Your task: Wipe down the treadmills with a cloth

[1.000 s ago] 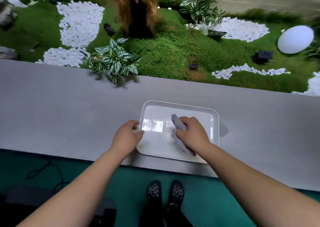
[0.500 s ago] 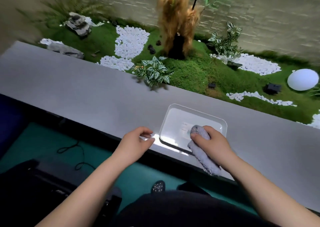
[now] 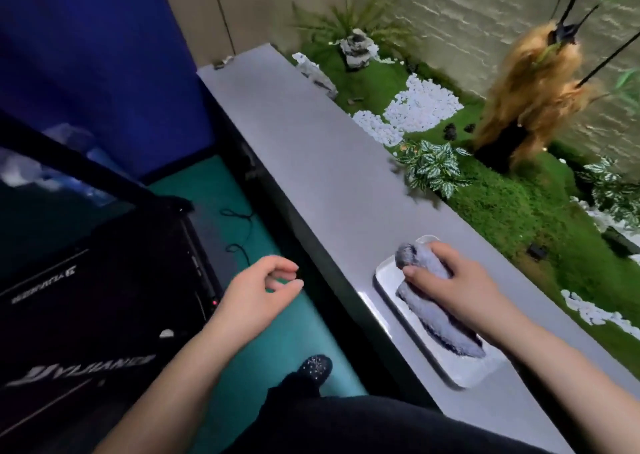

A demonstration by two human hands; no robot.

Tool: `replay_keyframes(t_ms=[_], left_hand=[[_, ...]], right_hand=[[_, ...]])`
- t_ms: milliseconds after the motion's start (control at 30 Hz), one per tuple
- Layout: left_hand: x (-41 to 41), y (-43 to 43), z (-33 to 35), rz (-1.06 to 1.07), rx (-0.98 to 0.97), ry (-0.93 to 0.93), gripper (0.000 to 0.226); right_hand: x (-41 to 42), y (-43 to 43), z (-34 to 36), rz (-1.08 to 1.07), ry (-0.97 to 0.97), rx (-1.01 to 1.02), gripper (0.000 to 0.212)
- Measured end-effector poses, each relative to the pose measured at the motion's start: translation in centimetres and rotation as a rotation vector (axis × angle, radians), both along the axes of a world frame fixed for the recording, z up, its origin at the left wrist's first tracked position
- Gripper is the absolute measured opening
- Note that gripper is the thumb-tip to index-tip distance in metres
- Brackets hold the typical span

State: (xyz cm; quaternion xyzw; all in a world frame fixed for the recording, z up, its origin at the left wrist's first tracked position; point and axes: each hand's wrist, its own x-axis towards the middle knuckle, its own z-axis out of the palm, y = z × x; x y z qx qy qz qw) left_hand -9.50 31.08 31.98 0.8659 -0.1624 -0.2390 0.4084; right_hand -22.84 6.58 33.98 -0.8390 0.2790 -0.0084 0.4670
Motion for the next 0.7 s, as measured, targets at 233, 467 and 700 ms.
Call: replay_keyframes(t_ms=[233, 467, 700], left_hand=[[-8.3, 7.8, 1.2, 0.340, -0.029, 0.024, 0.020], [-12.9, 17.3, 2.6, 0.593, -0.054, 0.012, 0.020], [-17.8, 30.2, 2.0, 0.778, 0.024, 0.008, 0.021]], right_hand=[[1.4, 3.9, 0.1, 0.296, 0.000, 0.114, 0.010], [5.1, 14.9, 2.0, 0.651, -0.058, 0.148, 0.009], [7.1, 29.9, 2.2, 0.894, -0.014, 0.141, 0.013]])
